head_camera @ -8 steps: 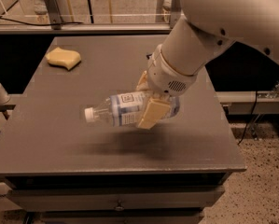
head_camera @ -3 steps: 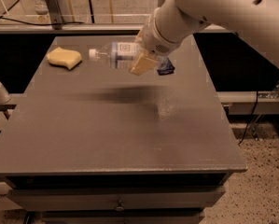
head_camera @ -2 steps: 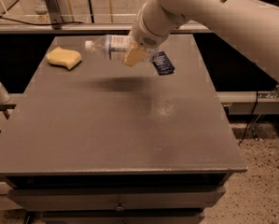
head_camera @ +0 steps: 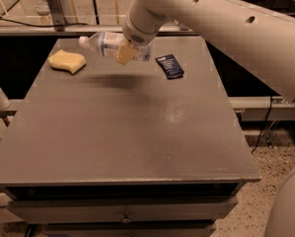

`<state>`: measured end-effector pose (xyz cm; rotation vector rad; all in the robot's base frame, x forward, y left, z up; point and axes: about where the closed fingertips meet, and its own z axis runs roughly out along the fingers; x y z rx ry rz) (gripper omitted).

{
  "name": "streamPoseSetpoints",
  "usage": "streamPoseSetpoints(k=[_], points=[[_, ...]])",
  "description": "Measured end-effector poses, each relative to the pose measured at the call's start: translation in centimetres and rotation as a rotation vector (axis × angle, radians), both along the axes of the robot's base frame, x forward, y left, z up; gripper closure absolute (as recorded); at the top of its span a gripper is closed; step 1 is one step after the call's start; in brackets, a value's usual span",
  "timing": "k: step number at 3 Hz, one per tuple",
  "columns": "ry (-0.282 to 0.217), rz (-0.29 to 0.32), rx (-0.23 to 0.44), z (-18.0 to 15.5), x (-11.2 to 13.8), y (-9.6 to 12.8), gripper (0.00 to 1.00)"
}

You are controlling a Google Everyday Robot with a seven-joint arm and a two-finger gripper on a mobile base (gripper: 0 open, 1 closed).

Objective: Move blue plastic bottle near sponge

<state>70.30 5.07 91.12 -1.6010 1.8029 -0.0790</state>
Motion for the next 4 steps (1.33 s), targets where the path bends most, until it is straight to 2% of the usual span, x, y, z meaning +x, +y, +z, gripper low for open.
streamPoseSetpoints(k=[1, 2, 4], points=[[0.014, -0.011, 0.024, -0.8, 0.6, 0.7, 1.00], [0.029, -0.040, 0.054, -1.9, 2.6, 1.4, 1.00], [0.136, -0.125, 0.117, -4.9, 7.4, 2.3, 1.00]])
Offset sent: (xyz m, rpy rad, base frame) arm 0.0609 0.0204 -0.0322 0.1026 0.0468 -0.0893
